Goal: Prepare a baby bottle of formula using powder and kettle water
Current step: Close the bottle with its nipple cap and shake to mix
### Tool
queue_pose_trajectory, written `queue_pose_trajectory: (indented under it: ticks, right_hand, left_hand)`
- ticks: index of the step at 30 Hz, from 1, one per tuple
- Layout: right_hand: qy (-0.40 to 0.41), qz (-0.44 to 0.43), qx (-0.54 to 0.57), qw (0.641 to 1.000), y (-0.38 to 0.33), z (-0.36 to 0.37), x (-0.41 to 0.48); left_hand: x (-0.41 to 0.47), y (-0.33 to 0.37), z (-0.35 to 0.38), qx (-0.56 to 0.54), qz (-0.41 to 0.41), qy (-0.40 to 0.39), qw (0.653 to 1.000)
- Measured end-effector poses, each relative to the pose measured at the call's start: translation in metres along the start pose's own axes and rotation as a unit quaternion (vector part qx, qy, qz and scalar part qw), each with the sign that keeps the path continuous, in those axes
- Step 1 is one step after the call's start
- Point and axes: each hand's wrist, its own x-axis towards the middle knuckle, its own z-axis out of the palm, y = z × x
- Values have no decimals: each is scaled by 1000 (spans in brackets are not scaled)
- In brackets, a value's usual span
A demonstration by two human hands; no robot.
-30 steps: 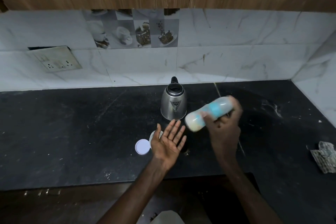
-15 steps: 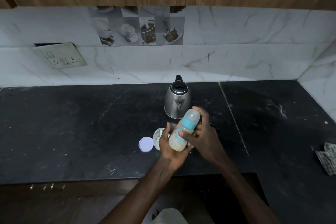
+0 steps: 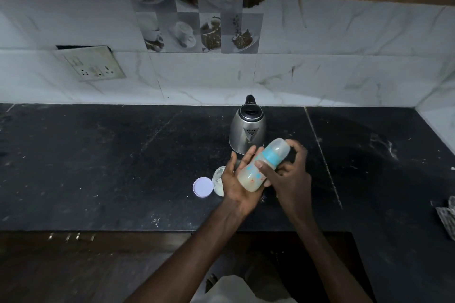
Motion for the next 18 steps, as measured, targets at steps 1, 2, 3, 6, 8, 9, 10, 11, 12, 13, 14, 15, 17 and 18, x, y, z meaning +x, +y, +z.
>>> queue_pose_trajectory:
  ticks: [1,2,3,6,8,9,10,11,12,13,14,15,17,18]
  right_hand:
    - [-16,1,-5,1000,1,1,-1]
    - [-30,-2,-12,999,1,0,-1]
    - [-45,-7,-15,999,0,-3,2]
    - [-108,-13,-26,994,-5,-16,12]
    - [-143,-17,-29,989,-7,-19,15]
    - [-158,-19,-26,987,-8,-20,16]
    - [-169,-20,-23,985,-8,-19,17]
    - [-175,-23,-19,984,-9,-19,17]
    - [-178,-29,-14,984,-8,-18,17]
    - [-176,-35,-11,984,-7,-16,16]
    - [-174,-39,-10,984,-6,-15,15]
    - [-173,-41,-10,984,-4,-13,15]
    - [-183,-35,-6,982,-2,-11,15]
    - [-189,-34,-5,981,-1,-11,16]
  left_hand:
    - [0,0,0,-2,-2,-1,1000]
    - [1,1,-1,-9,-6,-1,1000]
    - [1,1,-2,-16,-10,-1,1000]
    - [-1,2,-9,-11,-21,-7,1000]
    - [-3,1,-11,3,-33,-13,999]
    - [-4,0,-11,11,-38,-15,999]
    - [-5,0,-10,17,-43,-16,999]
    - [-6,-1,-10,21,-46,-14,999]
    - [-7,-1,-10,25,-49,-12,998]
    - [-7,0,-11,29,-51,-12,998]
    - [-8,0,-12,33,-54,-12,998]
    - [-9,1,-12,38,-58,-13,998]
    - [-10,2,-12,47,-65,-16,997]
    - [-10,3,-12,47,-68,-19,996]
